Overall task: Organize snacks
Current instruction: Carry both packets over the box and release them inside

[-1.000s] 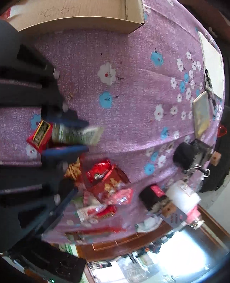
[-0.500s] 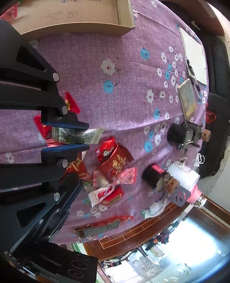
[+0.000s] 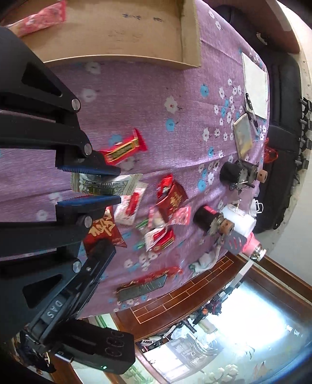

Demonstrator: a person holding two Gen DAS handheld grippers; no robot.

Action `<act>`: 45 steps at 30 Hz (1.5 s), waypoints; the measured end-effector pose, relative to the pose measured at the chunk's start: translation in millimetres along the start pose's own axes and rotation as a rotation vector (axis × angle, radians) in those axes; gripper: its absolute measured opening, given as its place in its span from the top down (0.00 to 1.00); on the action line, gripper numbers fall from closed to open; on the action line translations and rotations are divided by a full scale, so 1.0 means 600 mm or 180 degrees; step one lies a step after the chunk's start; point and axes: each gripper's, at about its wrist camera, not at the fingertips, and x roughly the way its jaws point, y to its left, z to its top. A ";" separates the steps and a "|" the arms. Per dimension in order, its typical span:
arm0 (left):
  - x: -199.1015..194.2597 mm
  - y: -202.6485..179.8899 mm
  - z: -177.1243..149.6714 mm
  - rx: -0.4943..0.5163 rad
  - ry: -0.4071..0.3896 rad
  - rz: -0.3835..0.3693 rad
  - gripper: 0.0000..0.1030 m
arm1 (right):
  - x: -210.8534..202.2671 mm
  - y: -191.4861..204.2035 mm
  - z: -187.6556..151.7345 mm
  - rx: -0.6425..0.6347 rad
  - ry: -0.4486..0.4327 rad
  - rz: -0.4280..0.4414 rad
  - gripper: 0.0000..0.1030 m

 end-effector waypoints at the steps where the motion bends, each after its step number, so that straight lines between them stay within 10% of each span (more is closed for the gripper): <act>1: -0.004 -0.002 -0.006 0.0004 -0.0004 0.0000 0.87 | -0.003 0.001 -0.004 -0.0002 0.0001 -0.0002 0.84; 23: -0.177 -0.001 -0.158 0.0051 -0.0414 0.0057 0.87 | -0.117 0.105 -0.103 -0.0386 -0.0070 0.0169 0.84; 39: -0.287 0.162 -0.173 -0.0347 -0.0783 0.0492 0.87 | -0.054 0.257 -0.118 -0.0842 0.0168 0.0362 0.99; 44: -0.274 0.213 -0.186 -0.0577 -0.0735 0.0439 0.87 | -0.018 0.250 -0.145 -0.1053 0.0478 0.0189 0.76; 45: -0.272 0.221 -0.189 -0.0602 -0.0729 0.0418 0.87 | -0.022 0.247 -0.165 -0.1212 0.0611 0.0226 0.51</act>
